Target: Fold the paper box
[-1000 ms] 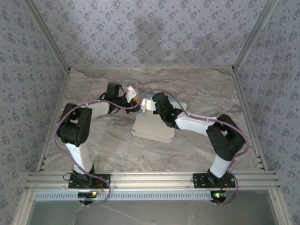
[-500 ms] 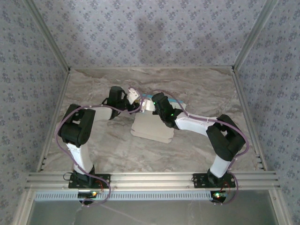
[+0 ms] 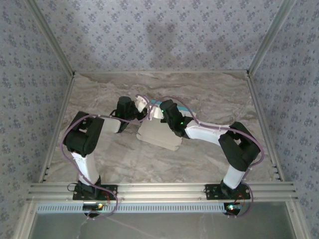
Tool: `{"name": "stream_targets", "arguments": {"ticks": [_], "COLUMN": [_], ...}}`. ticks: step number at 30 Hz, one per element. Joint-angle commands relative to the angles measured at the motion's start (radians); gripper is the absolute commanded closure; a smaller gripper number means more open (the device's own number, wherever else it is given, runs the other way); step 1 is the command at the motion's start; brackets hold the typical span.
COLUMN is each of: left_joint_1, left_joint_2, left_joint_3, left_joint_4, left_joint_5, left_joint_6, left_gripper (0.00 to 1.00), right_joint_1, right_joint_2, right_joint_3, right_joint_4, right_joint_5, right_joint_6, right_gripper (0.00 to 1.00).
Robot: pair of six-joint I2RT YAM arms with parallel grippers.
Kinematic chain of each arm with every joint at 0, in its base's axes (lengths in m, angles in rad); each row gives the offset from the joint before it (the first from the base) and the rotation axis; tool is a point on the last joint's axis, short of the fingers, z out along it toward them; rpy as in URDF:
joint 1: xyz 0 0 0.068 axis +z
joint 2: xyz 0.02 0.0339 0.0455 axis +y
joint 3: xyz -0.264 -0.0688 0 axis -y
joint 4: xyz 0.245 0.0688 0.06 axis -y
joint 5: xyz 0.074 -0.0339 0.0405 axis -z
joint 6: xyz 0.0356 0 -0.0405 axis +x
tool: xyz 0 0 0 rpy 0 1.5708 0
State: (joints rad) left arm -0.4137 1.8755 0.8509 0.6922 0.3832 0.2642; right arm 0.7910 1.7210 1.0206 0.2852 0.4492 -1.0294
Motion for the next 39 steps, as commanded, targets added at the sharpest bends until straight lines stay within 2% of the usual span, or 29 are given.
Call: {"name": "stream_targets", "arguments": {"ticks": [1, 11, 14, 16, 20, 27, 30, 33, 35, 39], "left_joint_1": [-0.014, -0.051, -0.084, -0.099, -0.109, -0.106, -0.105, -0.103, -0.097, -0.081], "left_joint_2": [0.002, 0.023, 0.027, 0.030, 0.036, 0.034, 0.032, 0.027, 0.026, 0.025], "left_joint_3": [-0.012, -0.004, -0.005, -0.013, -0.010, -0.001, 0.002, 0.003, 0.002, 0.002], "left_joint_4": [0.137, 0.175, 0.183, 0.202, 0.195, 0.173, 0.163, 0.154, 0.155, 0.158], "left_joint_5": [-0.048, -0.056, -0.102, -0.133, -0.162, -0.170, -0.157, -0.141, -0.134, -0.098], "left_joint_6": [-0.027, -0.060, -0.043, -0.041, -0.033, -0.016, -0.009, 0.004, 0.004, -0.006], "left_gripper": [0.83, 0.78, 0.79, 0.83, 0.98, 1.00, 1.00, 1.00, 1.00, 1.00], "right_joint_1": [0.029, 0.046, 0.045, 0.042, 0.019, -0.054, -0.084, -0.146, -0.219, -0.319], "right_joint_2": [0.048, 0.119, 0.124, 0.122, 0.088, -0.060, -0.149, -0.229, -0.271, -0.286], "right_joint_3": [-0.045, -0.051, -0.044, -0.041, -0.052, -0.051, -0.047, -0.026, 0.007, 0.065], "right_joint_4": [-0.017, 0.094, 0.101, 0.111, 0.106, -0.015, -0.094, -0.164, -0.214, -0.282], "right_joint_5": [-0.010, 0.064, 0.062, 0.061, 0.012, -0.211, -0.360, -0.515, -0.676, -0.890], "right_joint_6": [-0.003, -0.078, -0.074, -0.062, -0.001, 0.208, 0.271, 0.399, 0.517, 0.670], "right_gripper": [1.00, 0.99, 0.97, 0.95, 0.87, 0.69, 0.60, 0.60, 0.60, 0.55]}}
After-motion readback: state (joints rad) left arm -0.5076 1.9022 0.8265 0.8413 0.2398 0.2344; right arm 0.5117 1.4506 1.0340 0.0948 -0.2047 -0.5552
